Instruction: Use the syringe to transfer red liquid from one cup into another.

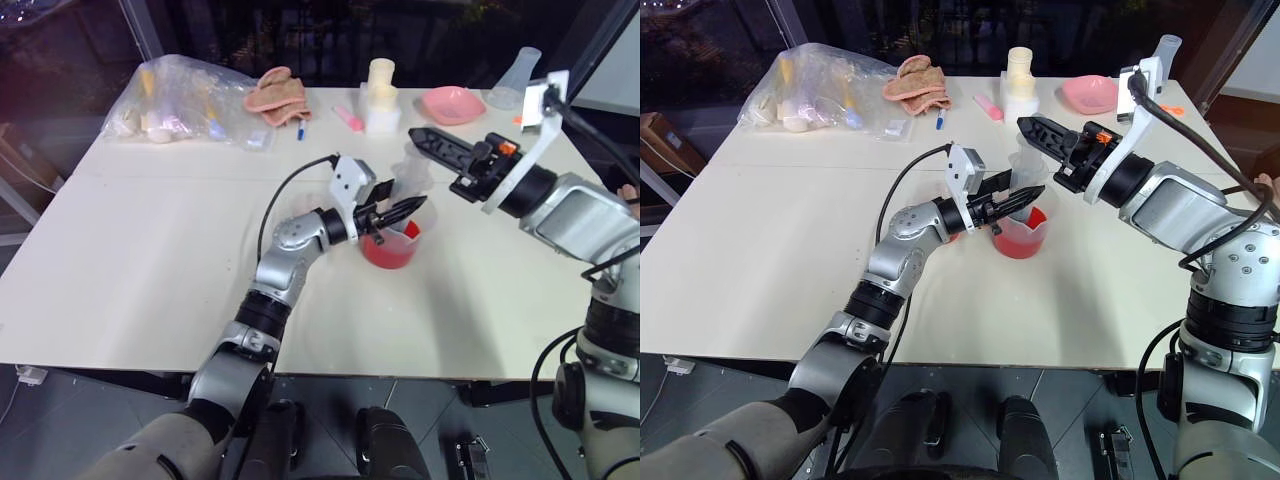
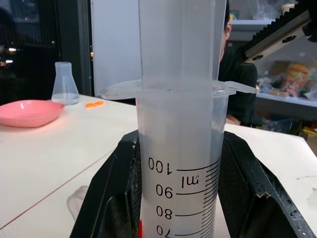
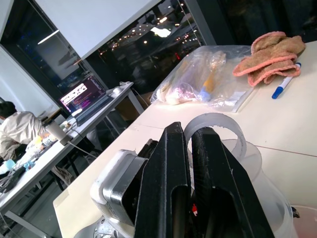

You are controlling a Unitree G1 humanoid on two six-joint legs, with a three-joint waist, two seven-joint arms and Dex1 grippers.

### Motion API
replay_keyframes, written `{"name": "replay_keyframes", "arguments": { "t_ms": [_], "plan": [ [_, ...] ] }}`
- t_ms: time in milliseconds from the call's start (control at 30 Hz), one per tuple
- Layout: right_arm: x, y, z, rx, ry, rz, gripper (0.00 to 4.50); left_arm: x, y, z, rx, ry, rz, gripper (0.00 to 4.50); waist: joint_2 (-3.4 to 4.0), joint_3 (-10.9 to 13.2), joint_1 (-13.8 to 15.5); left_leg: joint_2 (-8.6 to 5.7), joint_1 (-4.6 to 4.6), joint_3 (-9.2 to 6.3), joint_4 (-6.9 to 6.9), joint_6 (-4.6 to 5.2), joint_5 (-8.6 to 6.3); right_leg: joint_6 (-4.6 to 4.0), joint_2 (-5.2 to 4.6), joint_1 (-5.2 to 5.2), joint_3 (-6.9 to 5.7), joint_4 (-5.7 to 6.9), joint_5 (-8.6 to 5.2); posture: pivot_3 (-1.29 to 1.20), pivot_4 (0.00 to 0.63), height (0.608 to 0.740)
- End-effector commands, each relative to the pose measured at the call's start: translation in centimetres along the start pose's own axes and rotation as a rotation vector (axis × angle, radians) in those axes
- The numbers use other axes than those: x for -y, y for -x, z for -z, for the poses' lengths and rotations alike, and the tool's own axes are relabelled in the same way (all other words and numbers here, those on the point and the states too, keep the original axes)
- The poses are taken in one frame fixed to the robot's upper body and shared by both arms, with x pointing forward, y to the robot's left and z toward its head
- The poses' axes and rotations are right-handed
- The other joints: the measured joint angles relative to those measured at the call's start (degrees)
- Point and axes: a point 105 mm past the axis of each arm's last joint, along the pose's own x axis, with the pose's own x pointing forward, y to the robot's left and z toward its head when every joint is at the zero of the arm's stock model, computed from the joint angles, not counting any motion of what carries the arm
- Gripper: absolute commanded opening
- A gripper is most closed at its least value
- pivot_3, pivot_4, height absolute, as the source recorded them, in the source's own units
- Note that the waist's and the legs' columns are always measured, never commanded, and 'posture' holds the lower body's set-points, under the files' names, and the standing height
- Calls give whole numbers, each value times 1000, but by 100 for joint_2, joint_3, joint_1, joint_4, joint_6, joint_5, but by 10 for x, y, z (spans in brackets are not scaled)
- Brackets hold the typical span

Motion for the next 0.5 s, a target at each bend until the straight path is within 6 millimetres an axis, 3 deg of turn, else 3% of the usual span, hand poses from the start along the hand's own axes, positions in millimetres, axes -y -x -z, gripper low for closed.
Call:
{"name": "replay_keyframes", "arguments": {
  "t_ms": [33,67,100,167,367,400,500],
  "plan": [
    [-36,5,-32,137,54,-143,63,15,-11,13,-77,-2,58,1528,0,0,-2,0,0,0,0,0,0,0,0,0,0,0,0,0,150,740],
    [-35,5,-30,134,50,-143,63,14,-11,8,-66,-5,52,1528,0,0,-2,0,0,0,0,0,0,0,0,0,0,0,0,0,150,740],
    [-35,5,-29,130,46,-144,559,11,-12,2,-49,-5,43,1528,0,0,-1,0,0,0,0,0,0,0,0,0,0,0,0,0,150,740],
    [-36,5,-25,120,49,-147,1033,7,-13,-8,-23,-10,31,1528,0,0,-1,0,0,0,0,0,0,0,0,0,0,0,0,0,150,740],
    [-35,7,-23,107,55,-131,4115,-2,-17,-43,61,-33,0,1528,0,0,-3,0,0,0,0,0,0,0,0,0,0,0,0,0,150,740],
    [-35,8,-22,102,56,-130,4439,-3,-17,-46,67,-34,-3,1528,0,0,-3,0,0,0,0,1,0,0,1,0,0,0,0,0,150,740],
    [-35,12,-20,86,62,-128,4439,-7,-18,-56,89,-32,-19,1528,0,0,2,0,0,0,0,1,0,0,1,0,-1,0,0,0,150,740]
  ]
}}
